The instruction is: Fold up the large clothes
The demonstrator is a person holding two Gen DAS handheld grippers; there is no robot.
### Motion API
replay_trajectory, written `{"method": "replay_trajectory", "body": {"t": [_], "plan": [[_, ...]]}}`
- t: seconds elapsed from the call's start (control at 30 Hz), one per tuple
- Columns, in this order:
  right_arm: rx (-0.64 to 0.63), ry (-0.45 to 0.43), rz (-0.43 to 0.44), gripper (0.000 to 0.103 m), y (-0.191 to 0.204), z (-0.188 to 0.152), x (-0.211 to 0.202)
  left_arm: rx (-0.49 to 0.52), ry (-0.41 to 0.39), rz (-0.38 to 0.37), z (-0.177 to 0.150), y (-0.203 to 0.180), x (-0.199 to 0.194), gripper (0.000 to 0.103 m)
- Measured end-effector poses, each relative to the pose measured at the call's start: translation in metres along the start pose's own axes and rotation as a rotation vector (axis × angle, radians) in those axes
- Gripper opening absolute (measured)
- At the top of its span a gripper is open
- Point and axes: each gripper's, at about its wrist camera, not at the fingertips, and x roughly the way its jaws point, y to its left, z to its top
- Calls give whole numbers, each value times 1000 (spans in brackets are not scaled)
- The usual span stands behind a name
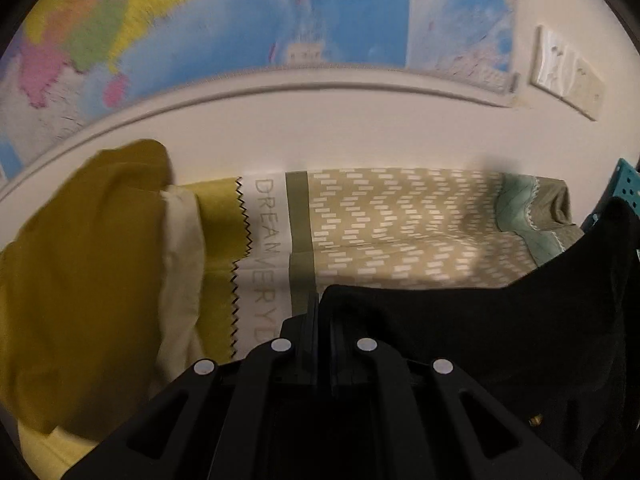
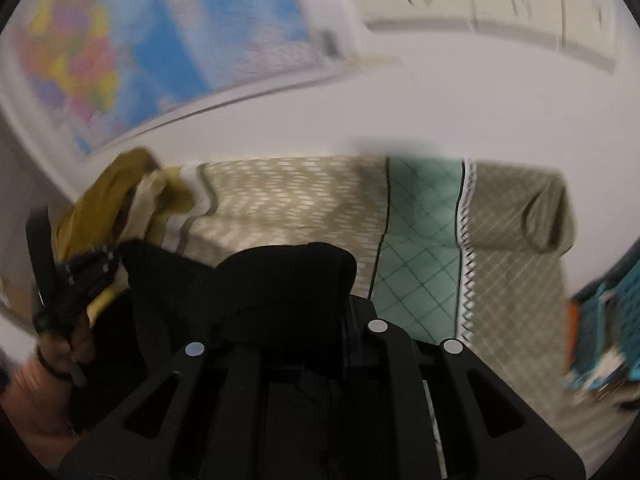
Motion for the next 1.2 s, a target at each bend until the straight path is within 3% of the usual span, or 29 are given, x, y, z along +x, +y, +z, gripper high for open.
{"method": "replay_trajectory", "body": {"t": [0.13,0.2,0.27,0.33,0.37,0.4,0.43,0.47,0.57,0.77,0.83,0.97,1.0,1.03,1.07,1.1,1.13,1.2], "plan": [[147,-1,62,12,-37,20,7,-58,61,-78,29,15,15,3],[172,35,34,13,-57,27,28,-35,115,-74,38,11,38,7],[234,114,-13,29,-74,23,57,-59,181,-29,42,11,58,14],[253,139,-40,36,-82,18,73,-63,235,-3,43,12,76,20],[267,130,-47,53,-85,15,75,-60,228,-1,42,12,78,23],[277,110,-42,64,-86,12,72,-38,212,0,41,10,76,28],[257,89,-46,74,-84,10,66,-14,204,3,40,9,73,44],[231,73,-65,74,-82,9,62,9,182,-4,39,7,65,54],[113,47,-66,73,-67,-1,44,74,138,-75,37,-1,47,60],[36,164,-112,74,-64,-52,35,244,96,-153,11,-31,14,69],[82,154,-57,76,-78,-79,9,278,73,-177,1,-35,0,76],[168,157,84,81,-89,-142,-30,355,39,-164,-24,-37,-14,77],[177,161,104,80,-88,-153,-34,360,38,-156,-29,-36,-15,77],[187,168,135,71,-84,-165,-37,360,45,-160,-32,-35,-17,77],[190,179,162,48,-80,-178,-40,356,53,-170,-33,-33,-20,77],[195,180,159,35,-76,-186,-43,349,55,-170,-35,-32,-21,77],[191,172,151,11,-72,-190,-47,345,53,-164,-35,-31,-24,77],[181,128,81,5,-66,-181,-62,330,46,-153,-36,-28,-25,77]]}}
